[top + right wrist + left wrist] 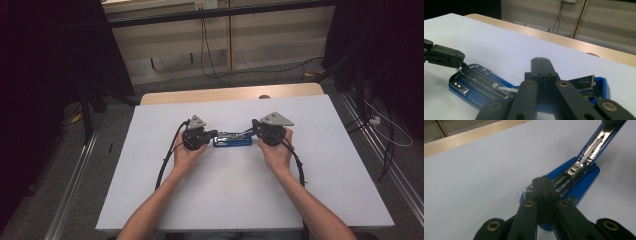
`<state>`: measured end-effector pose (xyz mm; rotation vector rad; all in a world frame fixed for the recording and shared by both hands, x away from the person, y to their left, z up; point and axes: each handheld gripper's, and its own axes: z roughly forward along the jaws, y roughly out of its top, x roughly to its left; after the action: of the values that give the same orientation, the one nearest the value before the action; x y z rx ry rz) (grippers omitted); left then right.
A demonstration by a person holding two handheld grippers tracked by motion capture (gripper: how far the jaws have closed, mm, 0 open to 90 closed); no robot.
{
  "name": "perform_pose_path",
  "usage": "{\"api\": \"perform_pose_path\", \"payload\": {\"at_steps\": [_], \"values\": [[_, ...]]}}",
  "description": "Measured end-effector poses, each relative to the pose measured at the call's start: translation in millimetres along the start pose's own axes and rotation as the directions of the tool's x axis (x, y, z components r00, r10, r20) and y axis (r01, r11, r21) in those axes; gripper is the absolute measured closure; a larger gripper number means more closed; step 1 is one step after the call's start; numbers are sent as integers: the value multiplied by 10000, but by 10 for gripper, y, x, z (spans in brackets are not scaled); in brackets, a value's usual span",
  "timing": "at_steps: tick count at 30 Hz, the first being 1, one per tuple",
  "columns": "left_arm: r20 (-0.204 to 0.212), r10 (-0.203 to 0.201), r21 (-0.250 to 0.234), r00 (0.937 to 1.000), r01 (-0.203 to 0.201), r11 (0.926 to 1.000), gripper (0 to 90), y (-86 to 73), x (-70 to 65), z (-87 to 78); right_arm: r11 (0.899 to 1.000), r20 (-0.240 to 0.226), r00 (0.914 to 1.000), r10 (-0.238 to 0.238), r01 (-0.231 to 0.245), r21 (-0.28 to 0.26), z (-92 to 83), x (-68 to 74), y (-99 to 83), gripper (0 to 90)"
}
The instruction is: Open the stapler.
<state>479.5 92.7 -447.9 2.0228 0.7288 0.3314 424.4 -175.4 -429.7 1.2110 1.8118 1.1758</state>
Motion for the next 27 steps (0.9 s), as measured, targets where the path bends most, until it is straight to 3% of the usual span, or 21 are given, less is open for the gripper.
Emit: {"api": "perform_pose_path", "payload": {"at_steps": [9,27], "values": [[-6,-8,-11,10000,8,10000,900,-2,2,0,9999,122,9999,-14,12,160,-33,-84,-52,900],[0,-62,-51,10000,62,10000,900,-5,1,0,9989,-186,9998,-120,128,441,-99,-176,-160,900]]}}
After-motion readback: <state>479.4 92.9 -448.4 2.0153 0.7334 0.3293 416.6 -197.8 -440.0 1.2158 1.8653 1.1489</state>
